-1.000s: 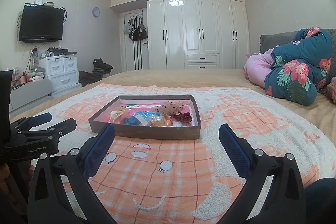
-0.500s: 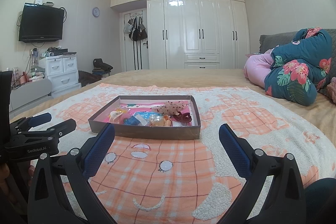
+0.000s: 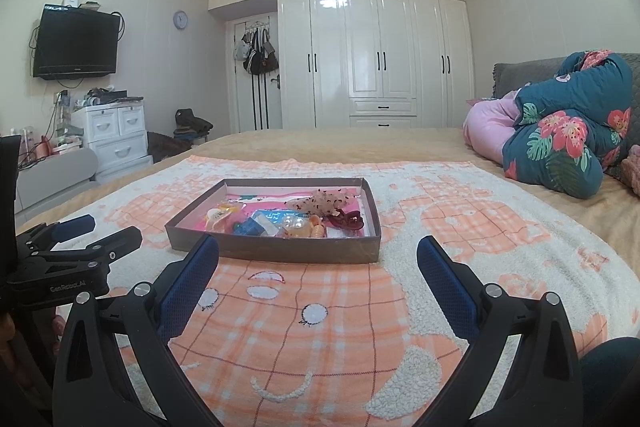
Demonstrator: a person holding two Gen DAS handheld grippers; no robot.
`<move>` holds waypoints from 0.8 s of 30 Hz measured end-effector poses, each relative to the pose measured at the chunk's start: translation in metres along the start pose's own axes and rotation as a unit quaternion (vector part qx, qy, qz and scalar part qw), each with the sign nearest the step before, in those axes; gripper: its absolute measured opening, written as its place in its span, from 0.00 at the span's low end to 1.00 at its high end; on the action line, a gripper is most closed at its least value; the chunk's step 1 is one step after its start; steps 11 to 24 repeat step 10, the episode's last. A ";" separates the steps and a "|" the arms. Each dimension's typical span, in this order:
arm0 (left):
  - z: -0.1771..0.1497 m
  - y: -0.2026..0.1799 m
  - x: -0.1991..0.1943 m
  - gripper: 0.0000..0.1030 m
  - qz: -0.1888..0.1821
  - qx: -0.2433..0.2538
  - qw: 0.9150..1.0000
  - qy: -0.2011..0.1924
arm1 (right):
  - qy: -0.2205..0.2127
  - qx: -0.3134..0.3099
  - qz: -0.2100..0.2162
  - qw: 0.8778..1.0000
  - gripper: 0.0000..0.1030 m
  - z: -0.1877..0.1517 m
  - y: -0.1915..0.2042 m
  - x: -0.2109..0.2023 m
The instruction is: Organize jewelry
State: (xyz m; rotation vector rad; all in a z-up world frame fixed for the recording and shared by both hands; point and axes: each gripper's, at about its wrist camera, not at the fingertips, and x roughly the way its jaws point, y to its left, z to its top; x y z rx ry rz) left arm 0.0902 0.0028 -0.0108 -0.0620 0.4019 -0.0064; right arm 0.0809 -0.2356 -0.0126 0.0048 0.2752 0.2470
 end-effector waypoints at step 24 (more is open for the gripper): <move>0.036 0.107 0.077 0.89 0.115 -0.079 0.987 0.074 | 0.140 0.112 -0.160 0.971 0.94 0.026 -0.120 0.122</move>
